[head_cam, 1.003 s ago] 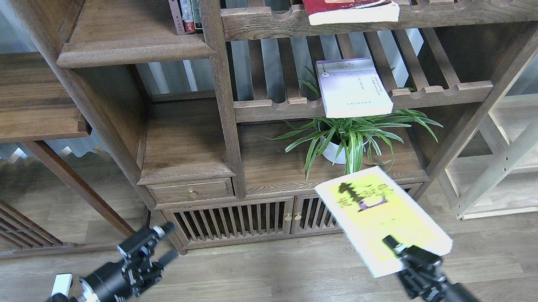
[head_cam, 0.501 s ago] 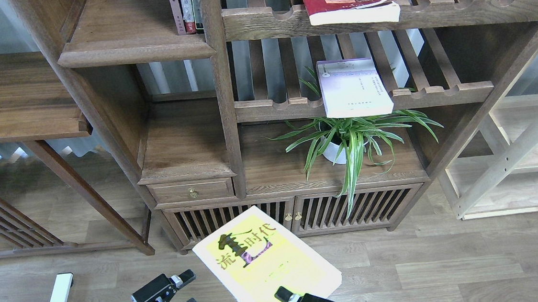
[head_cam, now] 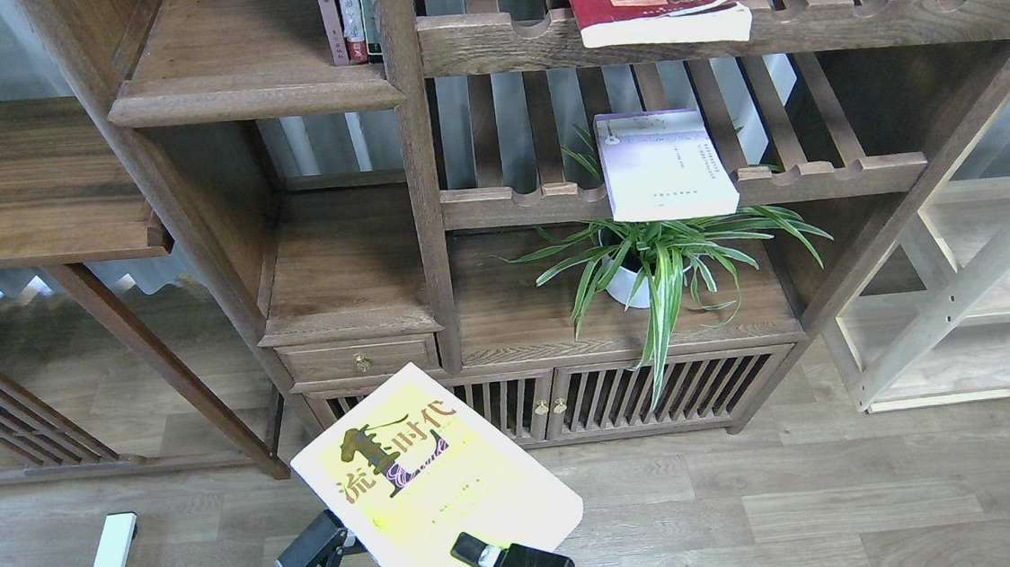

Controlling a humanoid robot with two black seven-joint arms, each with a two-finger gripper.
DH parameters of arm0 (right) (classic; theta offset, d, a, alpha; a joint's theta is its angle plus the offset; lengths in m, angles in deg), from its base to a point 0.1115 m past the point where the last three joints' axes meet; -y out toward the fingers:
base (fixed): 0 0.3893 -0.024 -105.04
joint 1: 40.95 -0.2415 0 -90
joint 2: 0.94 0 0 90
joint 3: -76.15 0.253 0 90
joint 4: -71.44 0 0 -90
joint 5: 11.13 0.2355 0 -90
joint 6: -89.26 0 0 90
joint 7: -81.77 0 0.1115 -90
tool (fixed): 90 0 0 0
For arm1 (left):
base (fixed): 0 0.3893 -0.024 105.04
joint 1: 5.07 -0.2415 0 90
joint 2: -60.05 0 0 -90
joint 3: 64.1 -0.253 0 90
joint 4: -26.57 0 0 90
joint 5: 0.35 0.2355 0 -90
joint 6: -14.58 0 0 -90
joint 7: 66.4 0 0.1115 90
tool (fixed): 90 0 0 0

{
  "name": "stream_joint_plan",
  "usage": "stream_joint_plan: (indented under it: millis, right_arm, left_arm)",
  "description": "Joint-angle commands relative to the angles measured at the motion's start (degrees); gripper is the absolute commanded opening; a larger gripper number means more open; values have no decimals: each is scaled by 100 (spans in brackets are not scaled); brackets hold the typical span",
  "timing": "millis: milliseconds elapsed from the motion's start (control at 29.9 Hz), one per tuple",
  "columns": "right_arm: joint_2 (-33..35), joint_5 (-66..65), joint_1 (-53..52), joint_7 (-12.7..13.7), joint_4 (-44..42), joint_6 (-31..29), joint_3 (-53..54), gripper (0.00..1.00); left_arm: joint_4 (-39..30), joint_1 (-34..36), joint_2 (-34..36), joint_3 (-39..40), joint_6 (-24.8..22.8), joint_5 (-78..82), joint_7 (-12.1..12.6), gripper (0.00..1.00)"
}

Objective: Organize books on shelf
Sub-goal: 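Lower the held book down toward the left gripper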

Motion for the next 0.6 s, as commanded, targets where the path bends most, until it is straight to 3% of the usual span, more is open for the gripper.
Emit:
stream_joint_plan:
  millis: [0,334,568]
  right_arm:
    - [3,14,-2,-6,-43,4,36,11]
    - [3,761,-581,65,-746,4,1047,12]
    - [3,709,-424,73,-729,4,845,11]
  left_arm:
    - [-221,-40,-19,54,0,8,0,92]
    - [-539,-691,1026,195,0,263,0,99]
    - [-565,-700,1106,222,0,254,0,99]
